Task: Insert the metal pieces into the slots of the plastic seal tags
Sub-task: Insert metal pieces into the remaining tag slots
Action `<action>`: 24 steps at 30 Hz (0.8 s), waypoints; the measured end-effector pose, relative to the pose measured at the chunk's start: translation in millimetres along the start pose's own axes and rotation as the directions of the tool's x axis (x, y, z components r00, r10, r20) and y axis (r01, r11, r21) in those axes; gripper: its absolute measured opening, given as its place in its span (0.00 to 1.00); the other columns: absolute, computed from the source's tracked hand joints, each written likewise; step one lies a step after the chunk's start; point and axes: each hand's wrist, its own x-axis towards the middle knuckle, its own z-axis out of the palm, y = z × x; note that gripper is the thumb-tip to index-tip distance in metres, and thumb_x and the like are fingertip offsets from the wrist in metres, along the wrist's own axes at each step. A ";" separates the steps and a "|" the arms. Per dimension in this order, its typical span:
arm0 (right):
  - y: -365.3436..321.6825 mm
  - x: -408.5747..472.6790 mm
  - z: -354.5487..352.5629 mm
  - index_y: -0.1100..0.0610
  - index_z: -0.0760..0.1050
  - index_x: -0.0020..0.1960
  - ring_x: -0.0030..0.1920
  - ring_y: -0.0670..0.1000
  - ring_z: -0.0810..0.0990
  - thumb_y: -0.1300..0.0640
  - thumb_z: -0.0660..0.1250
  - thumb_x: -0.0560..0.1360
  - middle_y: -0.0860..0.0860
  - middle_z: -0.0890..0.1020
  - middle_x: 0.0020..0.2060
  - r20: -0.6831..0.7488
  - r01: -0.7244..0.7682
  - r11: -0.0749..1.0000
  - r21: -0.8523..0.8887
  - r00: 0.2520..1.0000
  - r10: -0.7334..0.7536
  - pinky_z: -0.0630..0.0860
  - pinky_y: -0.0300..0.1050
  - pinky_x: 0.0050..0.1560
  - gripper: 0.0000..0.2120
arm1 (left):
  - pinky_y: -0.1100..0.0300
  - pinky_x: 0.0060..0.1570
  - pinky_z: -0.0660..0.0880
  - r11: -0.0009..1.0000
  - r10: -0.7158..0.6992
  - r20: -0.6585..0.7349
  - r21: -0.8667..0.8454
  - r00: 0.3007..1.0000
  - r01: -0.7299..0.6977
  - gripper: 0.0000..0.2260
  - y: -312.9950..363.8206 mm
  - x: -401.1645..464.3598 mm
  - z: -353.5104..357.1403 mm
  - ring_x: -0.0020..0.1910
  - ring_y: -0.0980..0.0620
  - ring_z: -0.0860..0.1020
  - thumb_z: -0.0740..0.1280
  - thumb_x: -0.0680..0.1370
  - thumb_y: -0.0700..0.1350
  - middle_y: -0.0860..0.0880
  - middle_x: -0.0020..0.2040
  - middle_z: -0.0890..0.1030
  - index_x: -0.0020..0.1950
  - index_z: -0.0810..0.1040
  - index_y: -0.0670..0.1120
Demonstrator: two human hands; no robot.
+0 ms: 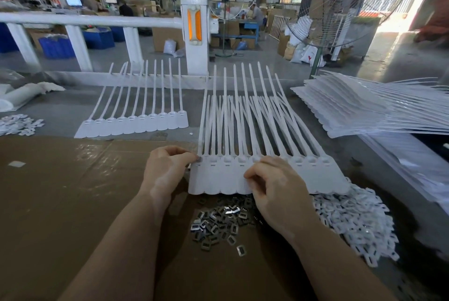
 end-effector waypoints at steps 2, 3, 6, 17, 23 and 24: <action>-0.2 0.1 0.1 0.59 0.80 0.41 0.45 0.50 0.77 0.67 0.70 0.69 0.49 0.80 0.39 0.008 -0.006 1.000 0.005 1.000 0.006 0.71 0.38 0.49 0.04 | 0.52 0.39 0.74 1.000 0.004 -0.002 0.009 1.000 -0.004 0.02 -1.5 1.5 -0.6 0.42 0.43 0.78 0.71 0.71 0.41 0.45 0.39 0.80 0.38 0.82 0.44; -0.5 0.2 0.0 0.59 0.79 0.41 0.45 0.50 0.77 0.67 0.70 0.69 0.49 0.80 0.39 0.007 -0.007 1.000 0.007 1.000 0.007 0.71 0.38 0.48 0.04 | 0.53 0.38 0.74 1.000 0.005 -0.002 0.013 1.000 -0.005 0.02 -2.3 2.3 -1.0 0.40 0.43 0.78 0.71 0.71 0.41 0.45 0.39 0.80 0.38 0.81 0.44; -1.4 0.2 -0.5 0.59 0.80 0.40 0.44 0.49 0.77 0.67 0.70 0.69 0.49 0.80 0.39 -0.009 0.000 1.000 0.005 1.000 0.000 0.71 0.38 0.48 0.04 | 0.54 0.35 0.74 1.000 0.014 -0.003 0.027 1.000 -0.013 0.03 -4.5 4.7 -1.8 0.35 0.43 0.78 0.72 0.71 0.41 0.45 0.36 0.80 0.37 0.81 0.44; -1.6 0.7 -0.6 0.59 0.80 0.42 0.45 0.49 0.76 0.66 0.69 0.70 0.49 0.80 0.40 0.018 -0.013 1.000 0.010 1.000 0.013 0.72 0.40 0.49 0.04 | 0.61 0.24 0.69 0.999 0.019 -0.015 0.050 1.000 -0.019 0.02 -2.4 1.4 -2.0 0.33 0.47 0.77 0.71 0.72 0.41 0.44 0.39 0.81 0.41 0.81 0.44; -2.3 0.1 -0.8 0.59 0.80 0.41 0.45 0.49 0.77 0.66 0.70 0.69 0.50 0.80 0.39 -0.004 -0.011 1.000 0.018 1.000 0.011 0.71 0.39 0.48 0.04 | 0.62 0.23 0.70 1.000 -0.001 -0.008 0.017 1.000 0.001 0.03 -1.0 -1.3 -4.4 0.32 0.47 0.76 0.71 0.74 0.43 0.44 0.39 0.80 0.42 0.80 0.44; -2.3 0.2 -0.5 0.59 0.80 0.41 0.45 0.49 0.77 0.66 0.70 0.70 0.49 0.80 0.40 -0.002 -0.011 1.000 0.020 1.000 0.011 0.72 0.39 0.48 0.04 | 0.60 0.25 0.71 1.000 -0.014 -0.010 -0.006 1.000 0.014 0.03 -0.6 -1.4 -5.0 0.33 0.46 0.76 0.71 0.74 0.43 0.43 0.39 0.80 0.43 0.80 0.44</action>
